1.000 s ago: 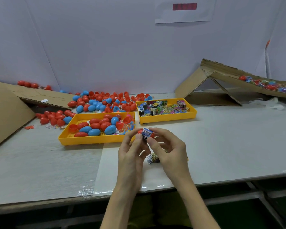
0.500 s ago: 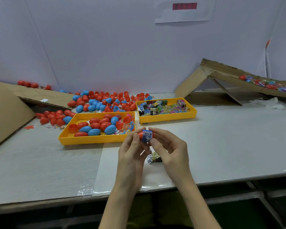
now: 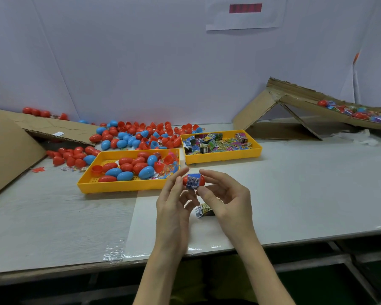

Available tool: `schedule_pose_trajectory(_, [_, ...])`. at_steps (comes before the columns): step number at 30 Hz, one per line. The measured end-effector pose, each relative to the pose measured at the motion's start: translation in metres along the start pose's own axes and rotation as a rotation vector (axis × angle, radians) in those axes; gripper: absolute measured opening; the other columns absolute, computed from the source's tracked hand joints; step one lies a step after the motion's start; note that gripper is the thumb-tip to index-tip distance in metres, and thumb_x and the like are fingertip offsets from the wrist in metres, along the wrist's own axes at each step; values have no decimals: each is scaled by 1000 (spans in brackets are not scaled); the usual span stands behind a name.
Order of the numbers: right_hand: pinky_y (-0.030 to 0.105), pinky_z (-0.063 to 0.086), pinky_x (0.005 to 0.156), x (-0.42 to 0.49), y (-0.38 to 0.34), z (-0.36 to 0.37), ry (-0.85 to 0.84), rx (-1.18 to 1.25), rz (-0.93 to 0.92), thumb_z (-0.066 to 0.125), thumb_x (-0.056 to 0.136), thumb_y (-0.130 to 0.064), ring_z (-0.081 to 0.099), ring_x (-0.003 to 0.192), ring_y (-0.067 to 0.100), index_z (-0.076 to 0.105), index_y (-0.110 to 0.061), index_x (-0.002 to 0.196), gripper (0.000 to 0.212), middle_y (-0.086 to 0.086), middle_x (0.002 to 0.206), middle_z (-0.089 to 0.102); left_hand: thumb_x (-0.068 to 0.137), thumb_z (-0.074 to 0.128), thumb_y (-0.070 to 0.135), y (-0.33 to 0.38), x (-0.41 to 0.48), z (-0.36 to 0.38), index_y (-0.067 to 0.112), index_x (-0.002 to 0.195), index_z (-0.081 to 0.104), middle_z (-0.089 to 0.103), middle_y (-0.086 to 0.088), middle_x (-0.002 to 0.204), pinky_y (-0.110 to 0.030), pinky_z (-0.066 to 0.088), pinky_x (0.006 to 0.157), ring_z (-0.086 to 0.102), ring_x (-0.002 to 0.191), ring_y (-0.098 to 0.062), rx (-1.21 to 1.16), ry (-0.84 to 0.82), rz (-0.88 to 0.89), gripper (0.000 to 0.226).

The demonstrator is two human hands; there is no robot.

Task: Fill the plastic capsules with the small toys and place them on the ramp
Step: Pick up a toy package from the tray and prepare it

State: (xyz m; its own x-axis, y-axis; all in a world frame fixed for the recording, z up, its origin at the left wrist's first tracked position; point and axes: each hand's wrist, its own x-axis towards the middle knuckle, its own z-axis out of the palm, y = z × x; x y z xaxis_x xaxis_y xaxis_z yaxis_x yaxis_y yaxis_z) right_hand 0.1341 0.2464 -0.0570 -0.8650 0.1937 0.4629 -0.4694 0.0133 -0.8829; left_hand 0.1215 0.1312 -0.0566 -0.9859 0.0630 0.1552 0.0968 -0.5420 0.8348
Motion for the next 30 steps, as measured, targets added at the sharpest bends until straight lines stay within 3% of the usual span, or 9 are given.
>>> schedule_pose_trajectory(3, [23, 58, 71, 0, 0, 0, 2, -22, 8, 77, 83, -6, 73, 88, 16, 71, -29, 114, 39, -6, 100, 76, 87, 65, 40, 1, 0, 1, 22, 117, 72, 71, -8, 103, -33, 55, 83, 67, 96, -19, 21, -9, 2, 36])
schedule_pose_trajectory(8, [20, 56, 73, 0, -1, -1, 1, -35, -10, 78, 83, -7, 73, 90, 15, 73, -25, 111, 34, -2, 98, 76, 86, 67, 22, 0, 0, 1, 13, 119, 72, 71, -13, 117, -28, 58, 81, 70, 108, -28, -8, -4, -22, 34])
schedule_pose_trajectory(15, [23, 58, 75, 1, -1, -3, -31, 13, 36, 76, 84, -5, 74, 91, 14, 73, -26, 111, 34, -3, 94, 78, 73, 75, 25, 0, 2, 0, 18, 108, 78, 74, -10, 105, -28, 58, 82, 71, 104, -25, -35, 4, -7, 35])
schedule_pose_trajectory(22, [24, 57, 76, 1, -3, -2, -87, 109, 67, 72, 87, -11, 73, 98, 19, 72, -21, 116, 31, 2, 101, 77, 67, 87, 26, -1, 3, -3, 27, 99, 78, 73, -7, 101, -28, 58, 79, 71, 100, -23, -19, -3, 22, 34])
schedule_pose_trajectory(27, [25, 58, 76, 2, -3, -1, -41, 111, 59, 73, 88, -8, 74, 95, 20, 72, -22, 111, 27, 2, 100, 77, 77, 74, 38, -1, 1, -2, 29, 119, 70, 70, -10, 114, -33, 56, 84, 68, 105, -23, 27, -62, 35, 43])
schedule_pose_trajectory(30, [24, 56, 77, 3, -2, -4, 80, 180, 58, 72, 86, -6, 73, 97, 21, 71, -18, 107, 24, 3, 102, 76, 86, 62, 36, 0, 0, -1, 30, 133, 59, 68, -2, 126, -29, 52, 86, 64, 115, -15, 130, -87, 89, 47])
